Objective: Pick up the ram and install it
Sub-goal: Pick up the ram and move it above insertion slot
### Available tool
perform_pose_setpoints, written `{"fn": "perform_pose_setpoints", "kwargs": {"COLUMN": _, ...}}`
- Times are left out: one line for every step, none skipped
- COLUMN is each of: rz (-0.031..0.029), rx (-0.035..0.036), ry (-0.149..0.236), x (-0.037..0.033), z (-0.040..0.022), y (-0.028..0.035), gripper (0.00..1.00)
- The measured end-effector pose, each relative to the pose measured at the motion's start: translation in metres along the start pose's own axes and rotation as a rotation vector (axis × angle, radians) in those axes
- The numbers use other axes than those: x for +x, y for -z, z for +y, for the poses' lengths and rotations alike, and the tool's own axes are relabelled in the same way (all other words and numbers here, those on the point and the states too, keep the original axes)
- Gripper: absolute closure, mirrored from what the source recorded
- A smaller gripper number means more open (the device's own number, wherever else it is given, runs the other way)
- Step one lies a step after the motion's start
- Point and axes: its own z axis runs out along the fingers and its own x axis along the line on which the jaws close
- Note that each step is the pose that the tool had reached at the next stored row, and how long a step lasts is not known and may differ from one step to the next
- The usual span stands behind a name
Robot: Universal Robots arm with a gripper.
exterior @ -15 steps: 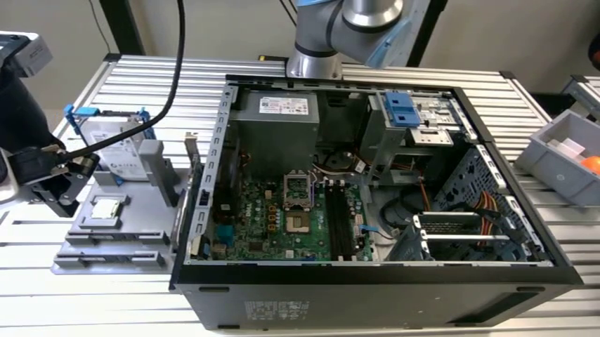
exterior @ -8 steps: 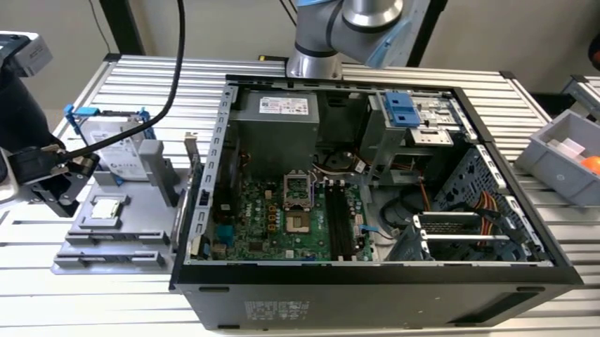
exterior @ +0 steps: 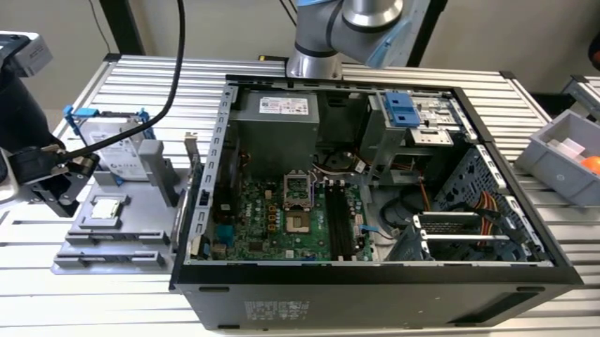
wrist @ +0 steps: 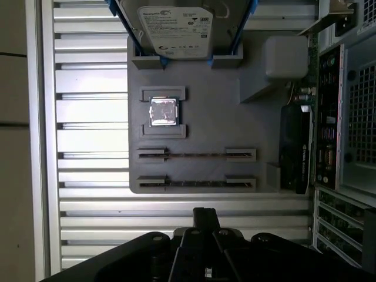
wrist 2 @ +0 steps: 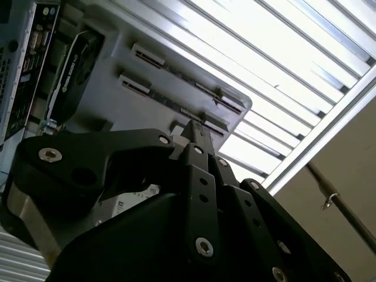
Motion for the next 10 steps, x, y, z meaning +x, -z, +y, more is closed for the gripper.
{"fn": "perform_pose_setpoints", "kwargs": {"rz": 0.0000, "rx": 0.0000, "ry": 0.000, "x": 0.0000, "z": 0.0000, "y": 0.0000, "gripper": 1.00}}
{"fn": "perform_pose_setpoints", "kwargs": {"rz": -0.0001, "rx": -0.0001, "ry": 0.000, "x": 0.0000, "z": 0.0000, "y": -0.0001, "gripper": 1.00}}
{"fn": "perform_pose_setpoints", "kwargs": {"rz": 0.0001, "rx": 0.0000, "ry": 0.000, "x": 0.0000, "z": 0.0000, "y": 0.0000, "gripper": 1.00}}
{"fn": "perform_pose_setpoints", "kwargs": {"rz": 0.0000, "rx": 0.0000, "ry": 0.000, "x": 0.0000, "z": 0.0000, "y": -0.0001, "gripper": 1.00}}
{"fn": "perform_pose_setpoints", "kwargs": {"rz": 0.0000, "rx": 0.0000, "ry": 0.002, "x": 0.0000, "z": 0.0000, "y": -0.0001, "gripper": 1.00}}
{"fn": "perform_pose_setpoints", "kwargs": {"rz": 0.0002, "rx": 0.0001, "ry": 0.008, "x": 0.0000, "z": 0.0000, "y": 0.0000, "gripper": 1.00}}
{"fn": "perform_pose_setpoints", "kwargs": {"rz": 0.0002, "rx": 0.0001, "ry": 0.015, "x": 0.0000, "z": 0.0000, "y": -0.0001, "gripper": 1.00}}
{"fn": "perform_pose_setpoints", "kwargs": {"rz": 0.0003, "rx": 0.0002, "ry": 0.024, "x": 0.0000, "z": 0.0000, "y": -0.0001, "gripper": 1.00}}
{"fn": "perform_pose_setpoints", "kwargs": {"rz": 0.0005, "rx": 0.0005, "ry": 0.032, "x": 0.0000, "z": 0.0000, "y": -0.0001, "gripper": 1.00}}
{"fn": "perform_pose_setpoints", "kwargs": {"rz": 0.0006, "rx": 0.0006, "ry": 0.041, "x": 0.0000, "z": 0.0000, "y": -0.0001, "gripper": 1.00}}
